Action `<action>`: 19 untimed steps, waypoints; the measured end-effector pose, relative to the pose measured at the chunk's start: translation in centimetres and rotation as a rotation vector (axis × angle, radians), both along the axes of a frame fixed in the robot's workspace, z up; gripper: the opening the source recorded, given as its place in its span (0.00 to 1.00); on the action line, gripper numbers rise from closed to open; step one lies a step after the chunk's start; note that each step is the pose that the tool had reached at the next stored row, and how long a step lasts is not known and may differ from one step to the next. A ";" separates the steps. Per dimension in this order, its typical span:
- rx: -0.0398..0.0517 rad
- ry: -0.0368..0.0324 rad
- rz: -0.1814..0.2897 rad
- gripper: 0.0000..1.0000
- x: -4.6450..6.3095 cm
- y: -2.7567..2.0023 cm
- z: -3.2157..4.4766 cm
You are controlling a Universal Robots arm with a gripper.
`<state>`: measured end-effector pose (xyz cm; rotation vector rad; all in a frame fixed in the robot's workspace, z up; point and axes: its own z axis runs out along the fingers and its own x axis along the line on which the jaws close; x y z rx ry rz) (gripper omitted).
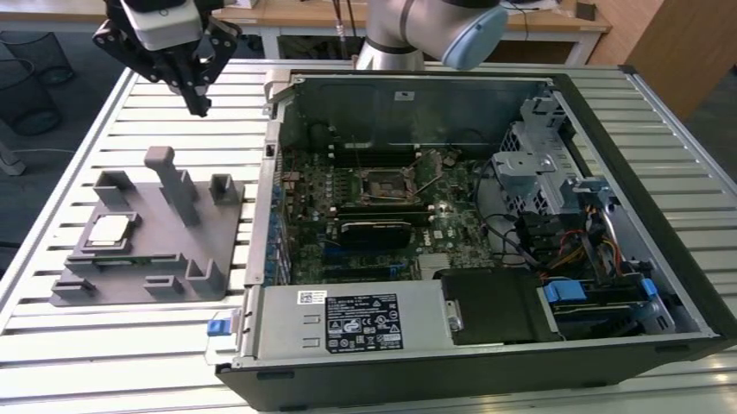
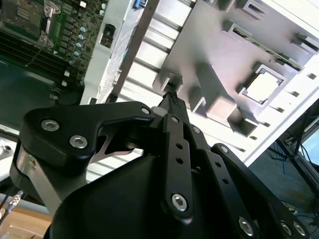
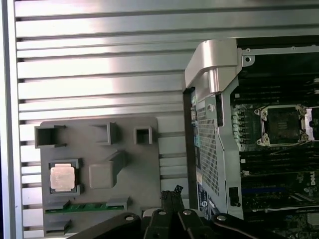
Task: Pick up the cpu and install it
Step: 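Reach for the cpu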
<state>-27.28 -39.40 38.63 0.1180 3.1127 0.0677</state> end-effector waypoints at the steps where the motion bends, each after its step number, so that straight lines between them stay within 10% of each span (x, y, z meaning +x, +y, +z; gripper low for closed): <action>1: 0.0000 0.0000 0.000 0.11 -0.3 0.00 -0.01; 19: 0.0000 0.0004 0.000 0.11 -4.3 0.10 -0.26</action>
